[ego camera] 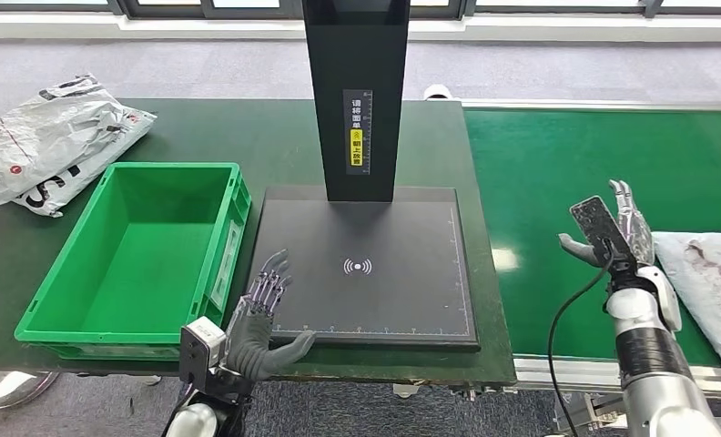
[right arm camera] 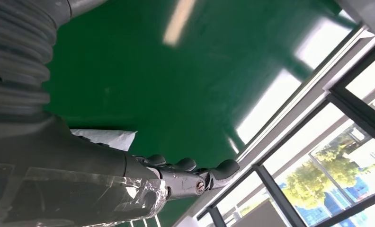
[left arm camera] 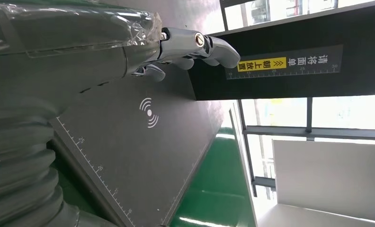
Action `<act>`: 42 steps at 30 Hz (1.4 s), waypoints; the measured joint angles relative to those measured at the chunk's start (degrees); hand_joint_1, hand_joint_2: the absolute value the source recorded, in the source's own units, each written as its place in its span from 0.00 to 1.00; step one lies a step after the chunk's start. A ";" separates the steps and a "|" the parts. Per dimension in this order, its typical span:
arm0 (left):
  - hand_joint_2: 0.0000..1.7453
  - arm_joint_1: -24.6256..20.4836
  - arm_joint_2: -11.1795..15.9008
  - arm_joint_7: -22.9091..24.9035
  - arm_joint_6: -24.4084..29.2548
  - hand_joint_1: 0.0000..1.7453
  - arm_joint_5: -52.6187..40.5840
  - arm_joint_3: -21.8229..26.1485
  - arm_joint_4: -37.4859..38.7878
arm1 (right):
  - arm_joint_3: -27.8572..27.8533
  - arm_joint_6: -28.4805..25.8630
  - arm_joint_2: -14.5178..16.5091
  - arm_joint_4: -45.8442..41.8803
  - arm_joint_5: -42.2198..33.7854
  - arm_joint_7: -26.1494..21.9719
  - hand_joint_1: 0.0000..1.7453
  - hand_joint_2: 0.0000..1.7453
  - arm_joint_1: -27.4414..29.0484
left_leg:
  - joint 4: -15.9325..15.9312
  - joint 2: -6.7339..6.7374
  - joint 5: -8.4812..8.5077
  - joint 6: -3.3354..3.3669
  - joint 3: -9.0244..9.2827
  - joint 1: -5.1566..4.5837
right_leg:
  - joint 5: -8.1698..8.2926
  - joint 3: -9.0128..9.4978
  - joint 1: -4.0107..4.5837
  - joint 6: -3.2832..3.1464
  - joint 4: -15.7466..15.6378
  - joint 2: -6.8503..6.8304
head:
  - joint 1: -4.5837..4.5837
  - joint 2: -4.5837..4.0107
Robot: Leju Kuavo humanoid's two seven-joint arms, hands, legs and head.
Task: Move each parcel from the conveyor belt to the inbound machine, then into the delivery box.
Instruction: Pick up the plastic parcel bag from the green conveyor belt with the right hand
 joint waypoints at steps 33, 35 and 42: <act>1.00 -1.69 3.27 0.23 2.45 0.00 4.99 -0.46 1.12 | 3.01 5.43 -11.99 28.55 26.89 42.69 0.00 1.00 -15.30 | 0.00 -0.04 0.06 0.09 -0.07 -0.11 | 0.05 -0.04 -0.10 0.09 0.00 -0.06 | 0.00 0.00; 1.00 -1.66 3.41 0.21 2.68 0.00 5.01 -0.46 1.13 | 3.19 6.17 -11.99 28.86 27.20 43.39 0.00 1.00 -14.97 | 0.00 -0.04 0.06 0.09 -0.08 -0.11 | 0.05 -0.04 -0.10 0.09 0.00 -0.06 | 0.00 0.00; 1.00 -1.64 3.79 0.17 2.82 0.00 5.03 -0.48 1.14 | 3.38 6.70 -11.99 29.39 27.23 43.58 0.00 1.00 -14.01 | 0.00 -0.04 0.06 0.09 -0.08 -0.12 | 0.06 -0.04 -0.11 0.09 0.00 -0.06 | 0.01 0.00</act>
